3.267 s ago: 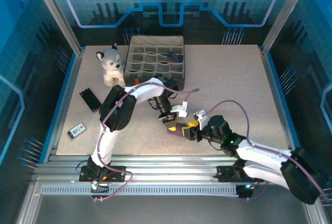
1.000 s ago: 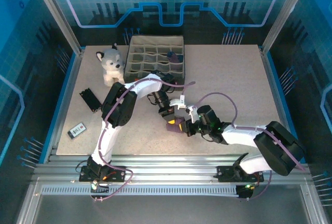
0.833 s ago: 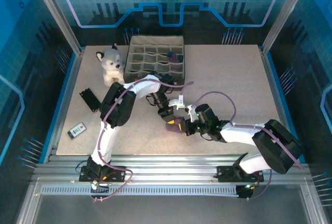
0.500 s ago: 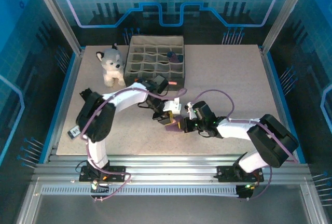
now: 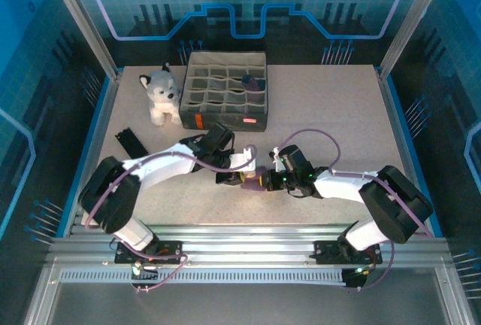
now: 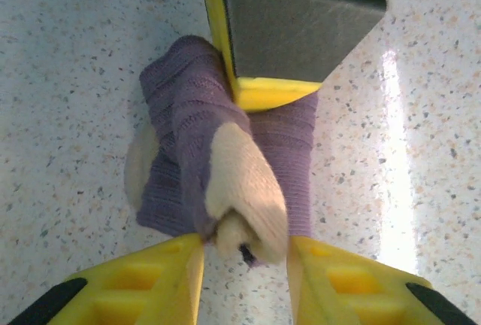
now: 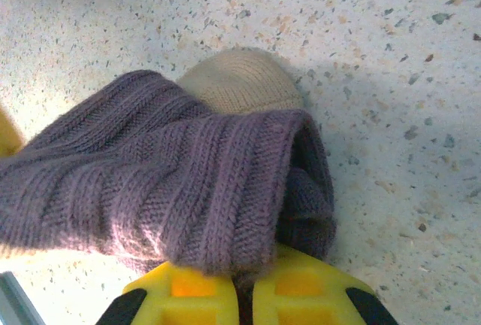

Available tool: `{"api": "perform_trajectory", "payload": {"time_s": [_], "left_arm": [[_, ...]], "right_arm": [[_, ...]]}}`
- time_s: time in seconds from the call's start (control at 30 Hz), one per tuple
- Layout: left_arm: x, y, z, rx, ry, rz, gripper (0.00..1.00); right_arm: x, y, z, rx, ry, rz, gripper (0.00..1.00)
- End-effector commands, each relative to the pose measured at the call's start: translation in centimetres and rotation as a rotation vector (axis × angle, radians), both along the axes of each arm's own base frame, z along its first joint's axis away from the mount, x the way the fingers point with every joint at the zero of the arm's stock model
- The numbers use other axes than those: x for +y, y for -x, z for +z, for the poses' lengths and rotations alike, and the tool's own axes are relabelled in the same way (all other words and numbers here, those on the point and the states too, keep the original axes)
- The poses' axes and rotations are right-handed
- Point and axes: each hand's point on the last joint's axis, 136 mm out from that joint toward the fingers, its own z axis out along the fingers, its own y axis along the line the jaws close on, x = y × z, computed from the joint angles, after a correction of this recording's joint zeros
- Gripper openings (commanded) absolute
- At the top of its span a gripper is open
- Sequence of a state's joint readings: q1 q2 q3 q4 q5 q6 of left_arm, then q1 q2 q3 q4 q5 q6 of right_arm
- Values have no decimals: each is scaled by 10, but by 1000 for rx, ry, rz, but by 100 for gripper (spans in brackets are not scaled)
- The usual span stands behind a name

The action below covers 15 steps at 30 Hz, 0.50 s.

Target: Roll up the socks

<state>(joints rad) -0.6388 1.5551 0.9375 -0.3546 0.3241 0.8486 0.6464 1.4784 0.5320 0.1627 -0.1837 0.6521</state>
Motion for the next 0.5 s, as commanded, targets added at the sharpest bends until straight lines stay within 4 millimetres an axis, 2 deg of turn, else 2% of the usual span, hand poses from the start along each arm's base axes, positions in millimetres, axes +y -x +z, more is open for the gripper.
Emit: {"api": "perform_trajectory", "payload": {"time_s": [0.0, 0.23, 0.33, 0.47], "left_arm": [[-12, -18, 30, -126, 89, 114, 34], [-24, -10, 44, -69, 85, 233, 32], [-25, 4, 34, -83, 36, 150, 33], [-27, -1, 20, -12, -31, 151, 34]], "right_arm": [[-40, 22, -40, 155, 163, -86, 0], [-38, 21, -39, 168, 163, -83, 0], [-37, 21, -37, 172, 159, -79, 0], [-35, 22, -36, 184, 165, -62, 0]]}}
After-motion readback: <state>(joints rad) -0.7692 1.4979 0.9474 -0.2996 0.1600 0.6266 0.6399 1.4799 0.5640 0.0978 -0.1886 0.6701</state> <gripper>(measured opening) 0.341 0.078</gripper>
